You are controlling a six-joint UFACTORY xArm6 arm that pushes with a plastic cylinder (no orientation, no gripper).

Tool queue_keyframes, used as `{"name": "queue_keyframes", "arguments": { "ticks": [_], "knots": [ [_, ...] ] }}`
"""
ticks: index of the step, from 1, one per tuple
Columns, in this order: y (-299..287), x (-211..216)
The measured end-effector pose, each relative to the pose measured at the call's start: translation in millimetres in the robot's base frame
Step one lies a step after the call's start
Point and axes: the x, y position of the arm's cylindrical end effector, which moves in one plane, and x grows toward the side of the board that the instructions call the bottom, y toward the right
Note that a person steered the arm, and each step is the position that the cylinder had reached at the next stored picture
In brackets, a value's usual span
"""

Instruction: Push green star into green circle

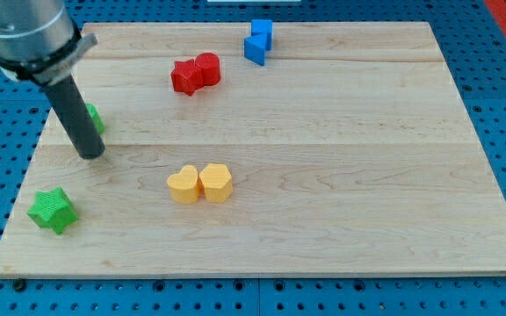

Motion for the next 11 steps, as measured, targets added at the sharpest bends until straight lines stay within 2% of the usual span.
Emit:
{"name": "queue_keyframes", "arguments": {
  "ticks": [1,3,4,5,6,9,10,11],
  "knots": [
    [28.7,42.1],
    [25.5,115.4],
    [-5.3,117.1],
    [-35.9,115.0],
    [-41.5,94.9],
    [-40.7,3.1],
    [-39.5,21.1],
    [-59.6,9.7]
  ]
}}
